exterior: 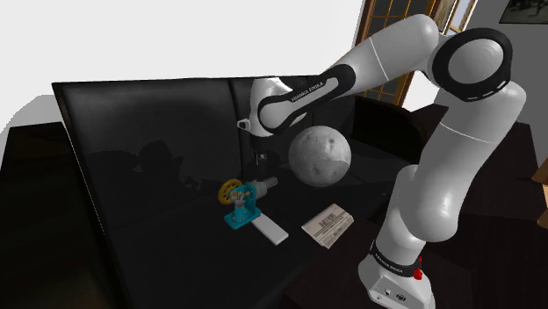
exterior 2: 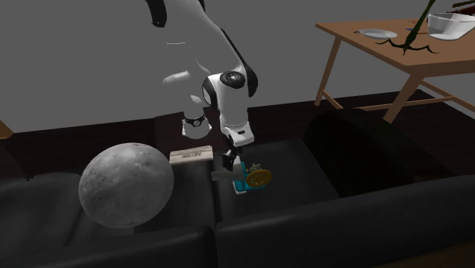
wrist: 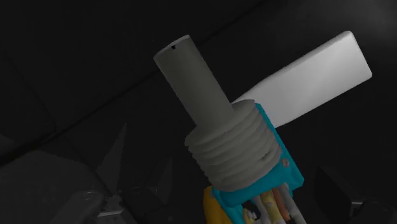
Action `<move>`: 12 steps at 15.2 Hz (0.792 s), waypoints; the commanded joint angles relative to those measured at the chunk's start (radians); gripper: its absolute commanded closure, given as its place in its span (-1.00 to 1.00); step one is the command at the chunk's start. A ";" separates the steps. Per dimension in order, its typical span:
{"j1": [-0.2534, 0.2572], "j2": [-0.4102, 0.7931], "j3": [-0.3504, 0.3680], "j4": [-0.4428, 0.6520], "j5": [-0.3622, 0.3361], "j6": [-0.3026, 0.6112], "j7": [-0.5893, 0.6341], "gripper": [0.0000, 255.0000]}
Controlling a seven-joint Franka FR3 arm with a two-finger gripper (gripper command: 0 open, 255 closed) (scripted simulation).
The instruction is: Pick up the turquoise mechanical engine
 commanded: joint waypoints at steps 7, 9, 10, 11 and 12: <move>0.023 0.132 0.015 0.013 0.035 0.128 -0.079 -1.00; 0.023 0.151 0.015 0.005 0.038 0.155 -0.082 -1.00; 0.023 0.156 0.015 0.002 0.039 0.163 -0.083 -1.00; 0.023 0.156 0.015 0.002 0.039 0.163 -0.083 -1.00; 0.023 0.157 0.015 0.003 0.039 0.163 -0.082 1.00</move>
